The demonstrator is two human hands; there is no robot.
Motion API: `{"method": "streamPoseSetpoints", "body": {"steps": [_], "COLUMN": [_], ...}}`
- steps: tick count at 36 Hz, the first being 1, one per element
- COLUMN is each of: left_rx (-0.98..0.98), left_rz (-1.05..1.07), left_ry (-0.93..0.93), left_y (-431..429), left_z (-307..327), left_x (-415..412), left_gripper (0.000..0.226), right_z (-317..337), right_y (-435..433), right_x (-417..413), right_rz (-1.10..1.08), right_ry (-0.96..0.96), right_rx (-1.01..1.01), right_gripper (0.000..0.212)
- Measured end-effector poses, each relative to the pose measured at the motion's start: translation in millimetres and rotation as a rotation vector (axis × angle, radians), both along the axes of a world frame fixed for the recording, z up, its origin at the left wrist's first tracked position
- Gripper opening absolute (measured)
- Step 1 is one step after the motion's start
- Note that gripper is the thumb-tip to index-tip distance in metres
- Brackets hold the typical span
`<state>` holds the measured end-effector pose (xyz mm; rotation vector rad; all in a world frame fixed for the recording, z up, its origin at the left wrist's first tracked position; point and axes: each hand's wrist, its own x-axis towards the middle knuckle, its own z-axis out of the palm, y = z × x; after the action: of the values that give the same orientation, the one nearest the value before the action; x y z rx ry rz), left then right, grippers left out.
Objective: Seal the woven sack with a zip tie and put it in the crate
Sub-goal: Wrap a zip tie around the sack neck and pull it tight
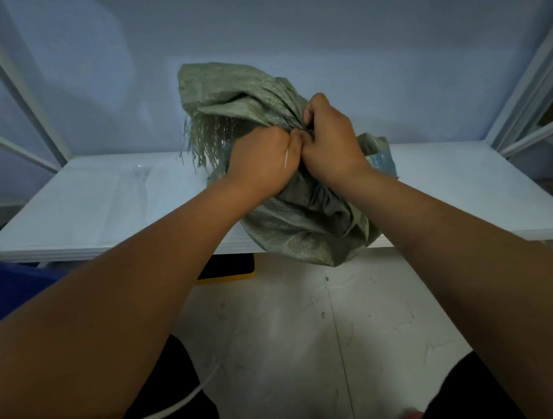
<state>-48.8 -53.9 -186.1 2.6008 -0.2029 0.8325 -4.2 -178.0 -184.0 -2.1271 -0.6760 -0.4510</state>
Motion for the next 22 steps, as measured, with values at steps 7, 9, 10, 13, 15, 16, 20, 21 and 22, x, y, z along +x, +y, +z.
{"method": "streamPoseSetpoints", "body": {"steps": [7, 9, 10, 13, 15, 16, 20, 21, 22], "left_rx": [-0.331, -0.404, -0.448, -0.574, -0.640, -0.646, -0.608, -0.616, -0.646], "left_rz": [0.016, 0.003, -0.013, -0.088, -0.146, -0.156, -0.147, -0.146, -0.146], "left_ry": [0.065, 0.079, 0.087, 0.146, 0.193, 0.208, 0.276, 0.297, 0.320], "left_y": [5, 9, 12, 14, 12, 12, 10, 9, 8], "left_z": [-5, -7, -9, -11, -12, -12, -11, -9, -7], "left_x": [3, 4, 6, 5, 4, 3, -1, -2, -3], "left_gripper": [0.051, 0.048, 0.044, 0.029, 0.025, 0.026, 0.029, 0.031, 0.035], "right_z": [3, 0, -1, -1, 1, 2, 5, 5, 6], "right_y": [1, -2, -4, -9, -12, -12, -13, -13, -14], "right_x": [5, 7, 8, 10, 12, 13, 8, 6, 5], "right_rz": [-0.022, -0.039, -0.049, -0.079, -0.094, -0.099, -0.049, -0.026, -0.008], "right_ry": [0.092, 0.147, 0.177, 0.254, 0.305, 0.338, 0.506, 0.550, 0.583], "right_rx": [0.181, 0.219, 0.232, 0.264, 0.306, 0.324, 0.428, 0.454, 0.470], "right_gripper": [0.022, 0.024, 0.024, 0.024, 0.028, 0.028, 0.019, 0.016, 0.014]}}
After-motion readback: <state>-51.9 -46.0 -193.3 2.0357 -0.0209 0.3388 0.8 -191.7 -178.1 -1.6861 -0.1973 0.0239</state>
